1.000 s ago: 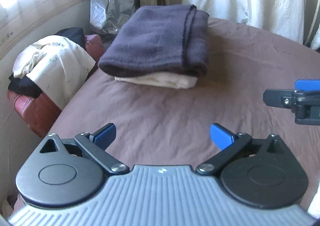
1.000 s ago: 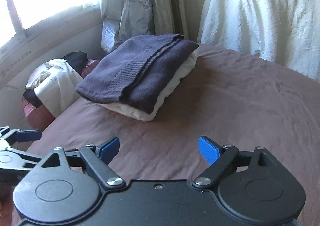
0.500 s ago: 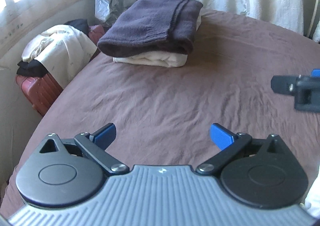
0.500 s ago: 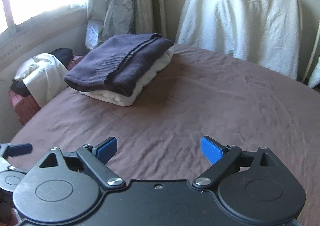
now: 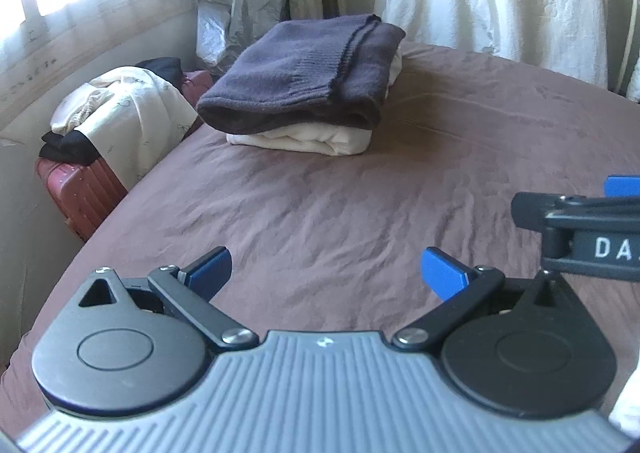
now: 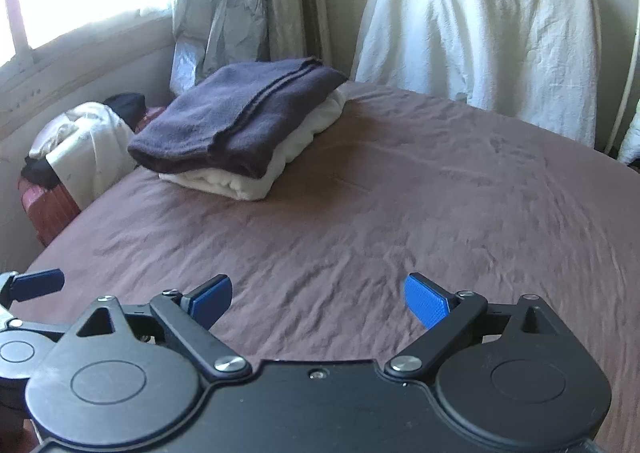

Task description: Fold clothes

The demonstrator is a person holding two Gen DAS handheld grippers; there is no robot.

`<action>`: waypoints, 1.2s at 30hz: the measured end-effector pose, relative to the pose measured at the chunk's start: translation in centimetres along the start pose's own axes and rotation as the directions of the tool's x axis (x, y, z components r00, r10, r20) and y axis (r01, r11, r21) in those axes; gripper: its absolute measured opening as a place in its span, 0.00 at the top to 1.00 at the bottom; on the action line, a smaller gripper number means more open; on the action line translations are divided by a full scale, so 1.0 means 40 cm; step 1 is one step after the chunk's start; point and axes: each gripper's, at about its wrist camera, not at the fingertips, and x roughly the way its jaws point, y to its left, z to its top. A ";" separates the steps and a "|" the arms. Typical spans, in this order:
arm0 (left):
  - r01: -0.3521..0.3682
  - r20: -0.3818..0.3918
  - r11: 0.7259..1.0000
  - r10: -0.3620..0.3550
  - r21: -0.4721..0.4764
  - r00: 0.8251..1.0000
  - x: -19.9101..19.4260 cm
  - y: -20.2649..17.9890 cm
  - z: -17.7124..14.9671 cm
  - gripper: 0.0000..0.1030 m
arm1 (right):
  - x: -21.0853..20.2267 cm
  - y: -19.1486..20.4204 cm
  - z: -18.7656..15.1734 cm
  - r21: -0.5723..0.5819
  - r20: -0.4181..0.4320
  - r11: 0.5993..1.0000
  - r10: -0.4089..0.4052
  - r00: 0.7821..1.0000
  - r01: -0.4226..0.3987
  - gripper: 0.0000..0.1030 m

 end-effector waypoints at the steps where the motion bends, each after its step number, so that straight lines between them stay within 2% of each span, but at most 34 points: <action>1: -0.008 0.003 1.000 0.008 0.003 1.000 0.001 -0.001 -0.002 0.00 | 0.000 0.000 -0.001 0.003 0.003 1.000 0.001 1.000 -0.001 0.07; 13: -0.037 0.020 0.999 0.037 -0.002 0.999 0.011 0.011 -0.007 0.00 | 0.019 -0.006 -0.008 0.007 -0.009 1.000 -0.028 1.000 0.028 0.07; 30: -0.010 -0.031 0.999 0.009 -0.044 0.999 0.043 0.061 -0.022 0.00 | 0.051 -0.006 -0.014 0.053 0.001 0.996 -0.066 0.998 0.066 0.07; 36: 0.014 -0.043 0.999 -0.015 -0.034 0.999 0.061 0.072 -0.034 0.00 | 0.081 -0.015 -0.021 0.057 -0.036 0.995 -0.077 0.996 0.079 0.07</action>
